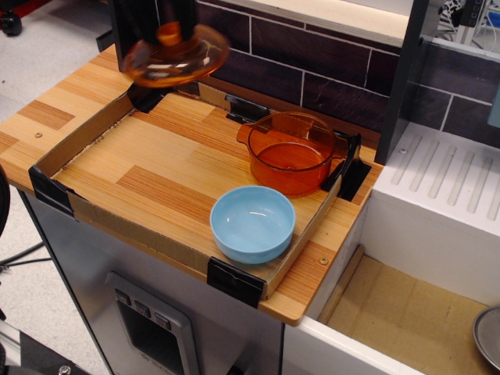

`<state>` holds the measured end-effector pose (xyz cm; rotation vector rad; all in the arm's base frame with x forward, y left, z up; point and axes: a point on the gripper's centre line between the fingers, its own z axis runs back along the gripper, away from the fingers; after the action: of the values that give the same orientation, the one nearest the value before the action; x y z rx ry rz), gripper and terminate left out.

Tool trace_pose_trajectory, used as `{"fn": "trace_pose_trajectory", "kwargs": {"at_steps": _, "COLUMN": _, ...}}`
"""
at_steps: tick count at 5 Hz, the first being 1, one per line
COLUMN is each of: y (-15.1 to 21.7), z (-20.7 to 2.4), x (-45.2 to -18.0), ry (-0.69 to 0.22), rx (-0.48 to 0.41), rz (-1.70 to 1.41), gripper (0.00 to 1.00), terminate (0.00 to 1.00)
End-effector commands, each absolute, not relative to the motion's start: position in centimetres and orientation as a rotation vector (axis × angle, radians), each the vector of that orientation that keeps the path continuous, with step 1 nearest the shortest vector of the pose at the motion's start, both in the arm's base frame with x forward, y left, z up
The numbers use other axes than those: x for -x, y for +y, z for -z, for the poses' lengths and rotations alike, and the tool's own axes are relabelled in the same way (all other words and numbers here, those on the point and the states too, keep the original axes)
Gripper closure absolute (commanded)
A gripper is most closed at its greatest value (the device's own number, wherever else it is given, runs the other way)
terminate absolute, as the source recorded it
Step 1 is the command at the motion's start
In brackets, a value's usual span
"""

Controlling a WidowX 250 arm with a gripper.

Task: Take lid off pot

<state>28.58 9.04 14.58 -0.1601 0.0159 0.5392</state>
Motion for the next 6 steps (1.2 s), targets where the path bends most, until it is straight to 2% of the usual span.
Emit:
{"fn": "trace_pose_trajectory", "kwargs": {"at_steps": 1, "y": 13.1, "z": -11.4, "x": -29.0, "ry": -0.085, "rx": 0.099, "rz": -0.541, "gripper": 1.0, "terminate": 0.0}}
{"fn": "trace_pose_trajectory", "kwargs": {"at_steps": 2, "y": 14.2, "z": -9.7, "x": -29.7, "ry": -0.054, "rx": 0.099, "rz": -0.552, "gripper": 1.0, "terminate": 0.0}}
{"fn": "trace_pose_trajectory", "kwargs": {"at_steps": 3, "y": 14.5, "z": -8.2, "x": -29.5, "ry": -0.052, "rx": 0.063, "rz": -0.535, "gripper": 1.0, "terminate": 0.0}}
{"fn": "trace_pose_trajectory", "kwargs": {"at_steps": 5, "y": 15.0, "z": -6.8, "x": -30.1, "ry": -0.063, "rx": 0.026, "rz": -0.545, "gripper": 1.0, "terminate": 0.0}}
{"fn": "trace_pose_trajectory", "kwargs": {"at_steps": 6, "y": 15.2, "z": -6.5, "x": -30.3, "ry": -0.042, "rx": -0.02, "rz": -0.53, "gripper": 0.0, "terminate": 0.0}}
